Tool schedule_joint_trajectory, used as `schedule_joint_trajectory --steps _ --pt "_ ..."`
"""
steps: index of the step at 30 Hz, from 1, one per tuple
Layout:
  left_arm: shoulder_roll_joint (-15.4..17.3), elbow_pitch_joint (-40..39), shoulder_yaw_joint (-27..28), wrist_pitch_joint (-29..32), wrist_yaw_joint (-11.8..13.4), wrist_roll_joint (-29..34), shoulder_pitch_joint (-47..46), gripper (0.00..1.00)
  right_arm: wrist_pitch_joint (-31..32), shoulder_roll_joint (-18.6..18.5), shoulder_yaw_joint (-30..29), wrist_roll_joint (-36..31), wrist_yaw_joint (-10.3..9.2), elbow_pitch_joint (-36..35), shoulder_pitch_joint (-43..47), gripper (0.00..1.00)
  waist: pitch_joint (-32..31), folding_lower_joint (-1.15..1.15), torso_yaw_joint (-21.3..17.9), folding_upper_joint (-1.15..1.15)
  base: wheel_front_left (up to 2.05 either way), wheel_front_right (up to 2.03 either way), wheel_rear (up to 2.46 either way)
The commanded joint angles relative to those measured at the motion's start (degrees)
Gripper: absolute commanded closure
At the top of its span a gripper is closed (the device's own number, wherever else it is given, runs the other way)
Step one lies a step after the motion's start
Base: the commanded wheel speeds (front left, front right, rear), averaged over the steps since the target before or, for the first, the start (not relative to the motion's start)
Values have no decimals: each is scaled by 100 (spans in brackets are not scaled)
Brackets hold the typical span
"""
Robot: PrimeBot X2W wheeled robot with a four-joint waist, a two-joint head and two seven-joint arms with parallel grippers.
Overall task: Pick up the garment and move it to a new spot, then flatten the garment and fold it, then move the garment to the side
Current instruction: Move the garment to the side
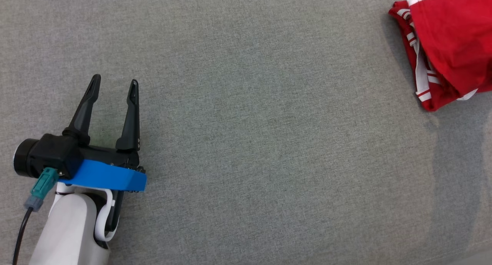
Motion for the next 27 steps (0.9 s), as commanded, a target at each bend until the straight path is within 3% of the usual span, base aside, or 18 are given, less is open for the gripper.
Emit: schedule_joint_trajectory --steps 1,2,3,16,20,27 --pt "35 -30 -11 8 -6 15 -119 0 -119 103 -48 -104 -1 57 53 100 -1 -1 10 -1 0 0 0" --pt "49 -26 -28 26 -14 9 -127 0 -216 155 -107 -208 -1 123 55 57 -5 -1 16 -1 0 0 0" --pt "59 -18 -43 40 -18 6 -137 0 -283 199 -177 -277 -1 205 52 0 -11 -1 21 -1 0 0 0" --pt "-43 352 -143 -115 50 -124 206 0 -721 1037 -1649 -804 -1 1060 539 0 -756 -1 185 -1 0 0 0" --pt "-191 586 -127 -225 122 -233 417 0 -1419 1415 -2191 -485 0 820 927 0 -1215 -1 329 -1 0 0 0" --pt "-362 815 22 -385 274 -416 908 0 -2211 2211 -2666 -247 0 -368 2248 0 -1912 -1 491 -1 0 0 0"
